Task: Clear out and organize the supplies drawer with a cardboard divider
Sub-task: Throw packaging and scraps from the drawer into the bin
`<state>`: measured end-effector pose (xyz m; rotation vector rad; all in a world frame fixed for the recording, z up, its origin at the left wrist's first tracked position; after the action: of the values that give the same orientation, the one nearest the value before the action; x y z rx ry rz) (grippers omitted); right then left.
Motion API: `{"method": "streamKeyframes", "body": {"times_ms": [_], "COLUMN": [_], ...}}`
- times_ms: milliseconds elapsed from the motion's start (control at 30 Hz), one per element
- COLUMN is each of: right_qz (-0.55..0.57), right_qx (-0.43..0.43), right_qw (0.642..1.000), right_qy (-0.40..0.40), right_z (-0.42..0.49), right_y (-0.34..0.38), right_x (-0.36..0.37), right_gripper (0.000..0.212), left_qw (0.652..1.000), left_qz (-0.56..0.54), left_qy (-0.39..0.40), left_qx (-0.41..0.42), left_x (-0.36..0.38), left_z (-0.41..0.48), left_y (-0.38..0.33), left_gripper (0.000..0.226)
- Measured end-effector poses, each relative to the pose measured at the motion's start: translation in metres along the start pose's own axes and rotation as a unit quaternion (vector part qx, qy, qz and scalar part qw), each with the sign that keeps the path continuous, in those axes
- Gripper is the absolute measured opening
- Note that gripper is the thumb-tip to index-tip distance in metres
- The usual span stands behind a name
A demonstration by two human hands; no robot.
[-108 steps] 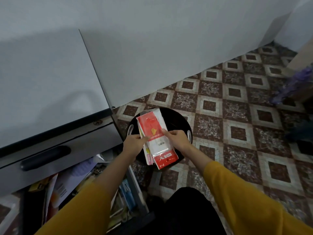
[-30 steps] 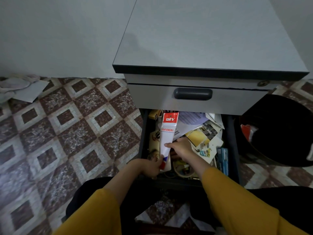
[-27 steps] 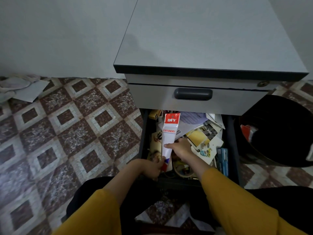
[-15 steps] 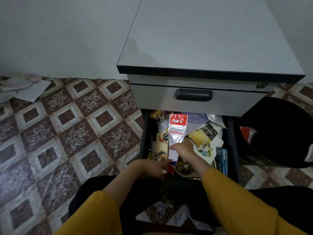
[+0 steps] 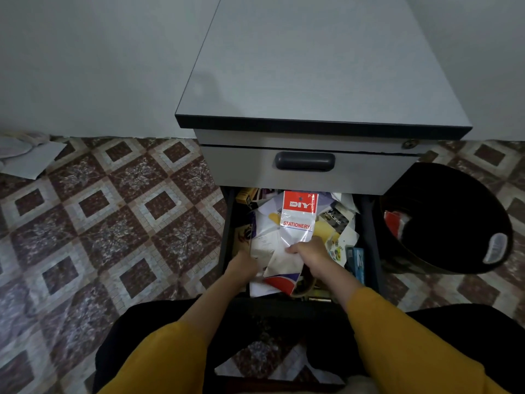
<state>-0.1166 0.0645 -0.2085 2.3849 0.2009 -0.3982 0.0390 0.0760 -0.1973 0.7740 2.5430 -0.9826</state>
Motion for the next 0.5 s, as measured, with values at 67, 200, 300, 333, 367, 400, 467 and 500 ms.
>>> {"method": "streamKeyframes", "body": {"times_ms": [67,200,300,333,367,400,467,500], "right_qz": [-0.012,-0.025,-0.029,-0.030,-0.031,-0.032,-0.030,-0.029], "right_qx": [-0.007,-0.021,-0.026,-0.028,-0.032,-0.034,-0.037,-0.037], "right_qw": [1.000,0.999,0.999,0.999,0.999,0.999,0.999,0.999], "right_qy": [-0.002,-0.006,-0.007,-0.005,-0.003,0.000,0.005,0.010], "right_z": [0.001,0.003,0.004,0.004,0.004,0.004,0.004,0.004], "right_y": [-0.002,-0.002,-0.002,-0.002,-0.001,-0.001,0.000,0.000], "right_x": [0.000,0.001,0.001,0.001,0.001,0.001,0.001,0.001], "right_gripper": [0.036,0.036,0.035,0.034,0.032,0.031,0.031,0.032], "left_qw": [0.999,0.995,0.997,0.998,0.999,0.999,1.000,0.999], "left_qz": [-0.003,-0.065,-0.011,0.013,0.018,0.014,0.010,0.006], "left_qy": [0.007,0.023,0.022,0.004,-0.011,-0.018,-0.029,-0.028], "left_qx": [-0.034,-0.073,-0.079,-0.064,-0.047,-0.034,0.003,0.020], "left_x": [0.005,0.011,0.015,0.016,0.017,0.019,0.019,0.018], "left_z": [0.002,0.002,-0.003,-0.003,-0.002,-0.003,-0.001,-0.001], "left_y": [0.003,0.004,0.000,-0.001,-0.003,-0.003,0.000,0.001], "left_gripper": [0.049,0.073,0.063,0.054,0.049,0.046,0.043,0.040]}}
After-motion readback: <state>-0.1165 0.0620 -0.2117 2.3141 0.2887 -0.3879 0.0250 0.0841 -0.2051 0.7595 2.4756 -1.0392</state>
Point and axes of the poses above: each hand's wrist, its own z-axis towards the middle knuckle, its own x-axis out of the palm, y = z × x, the point moved 2 cm from there along z, towards the middle knuckle, and after that the axes turned 9 degrees about -z, right-handed, at the moved point
